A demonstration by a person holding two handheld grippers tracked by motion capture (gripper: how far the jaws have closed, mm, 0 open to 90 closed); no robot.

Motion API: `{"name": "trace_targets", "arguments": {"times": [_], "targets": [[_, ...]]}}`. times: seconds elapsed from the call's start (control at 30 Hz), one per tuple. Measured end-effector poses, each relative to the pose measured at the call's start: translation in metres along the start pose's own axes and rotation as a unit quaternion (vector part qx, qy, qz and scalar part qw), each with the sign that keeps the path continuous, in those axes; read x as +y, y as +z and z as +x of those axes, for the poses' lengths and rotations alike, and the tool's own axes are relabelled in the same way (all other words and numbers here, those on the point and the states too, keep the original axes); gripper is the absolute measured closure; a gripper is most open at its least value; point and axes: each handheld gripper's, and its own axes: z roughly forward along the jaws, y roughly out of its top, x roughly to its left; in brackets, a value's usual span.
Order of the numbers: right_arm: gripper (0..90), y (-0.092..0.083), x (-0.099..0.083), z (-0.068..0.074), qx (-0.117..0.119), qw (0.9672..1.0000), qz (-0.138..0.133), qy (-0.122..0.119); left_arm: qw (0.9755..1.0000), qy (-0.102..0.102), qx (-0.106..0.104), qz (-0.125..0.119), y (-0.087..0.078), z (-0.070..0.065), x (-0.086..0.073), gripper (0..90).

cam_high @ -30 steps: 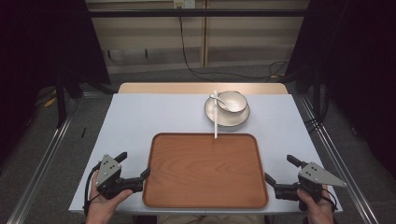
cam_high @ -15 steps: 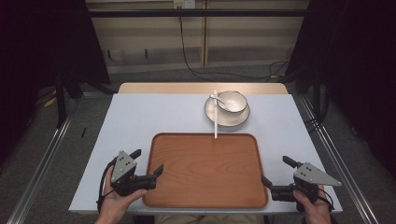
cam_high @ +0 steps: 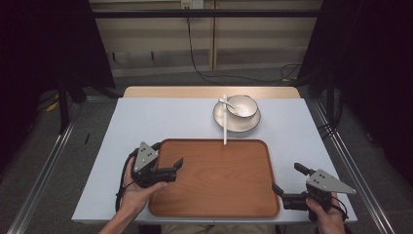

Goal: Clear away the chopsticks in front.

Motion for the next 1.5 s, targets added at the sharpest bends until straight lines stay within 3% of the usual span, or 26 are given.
{"name": "trace_targets", "arguments": {"times": [0.2,0.33,0.53,0.6,0.73,0.83,0.97,1.07,1.1,1.13,1.2,1.3,1.33,1.37,1.5], "targets": [[0.2,0.0,0.0,0.0,0.0,1.0,0.003,0.0,1.0,0.004,-0.006,-0.007,0.016,0.001,0.003,8.1],[0.2,0.0,0.0,0.0,0.003,1.0,0.002,-0.001,0.9999,-0.01,-0.002,-0.01,0.025,0.006,0.006,9.5],[0.2,0.001,0.0,0.0,0.003,1.0,0.001,-0.001,0.9999,-0.011,-0.005,-0.004,0.036,0.009,0.012,14.4],[0.2,0.001,0.0,0.001,0.003,1.0,0.001,0.0,1.0,-0.005,0.005,0.001,0.04,0.008,0.015,14.1],[0.2,0.002,0.0,0.001,0.005,1.0,0.003,-0.002,1.0,-0.006,0.0,0.004,0.049,0.008,0.021,13.0],[0.2,0.003,0.0,0.001,0.007,1.0,0.004,0.0,0.9999,-0.015,0.0,-0.005,0.057,0.008,0.025,13.8],[0.2,0.002,0.0,0.001,0.007,1.0,0.004,-0.001,0.9998,-0.015,0.0,0.011,0.068,0.009,0.027,15.6],[0.2,0.002,0.0,0.001,0.008,1.0,0.004,-0.001,0.9997,-0.011,0.016,0.015,0.075,0.007,0.03,21.6],[0.2,0.002,0.0,0.001,0.009,1.0,0.004,-0.002,0.9996,-0.018,0.018,0.008,0.079,0.008,0.031,21.5],[0.2,0.002,0.0,0.001,0.009,0.9999,0.004,-0.001,0.9994,-0.024,0.02,0.016,0.082,0.008,0.032,20.9],[0.2,0.002,0.0,0.001,0.01,0.9999,0.004,0.0,0.9992,-0.025,0.014,0.029,0.089,0.009,0.034,22.0],[0.2,0.002,0.0,0.001,0.009,0.9999,0.004,-0.001,0.9987,-0.041,0.017,0.026,0.1,0.009,0.036,25.1],[0.2,0.002,0.0,0.0,0.008,1.0,0.003,-0.003,0.9985,-0.045,0.009,0.03,0.104,0.01,0.036,25.1],[0.2,0.002,0.0,0.001,0.008,1.0,0.003,-0.002,0.9981,-0.045,0.009,0.042,0.113,0.009,0.037,25.6],[0.2,0.002,0.0,0.0,0.01,0.9999,0.002,-0.003,0.9979,-0.04,0.0,0.051,0.125,0.007,0.039,29.5]]}}
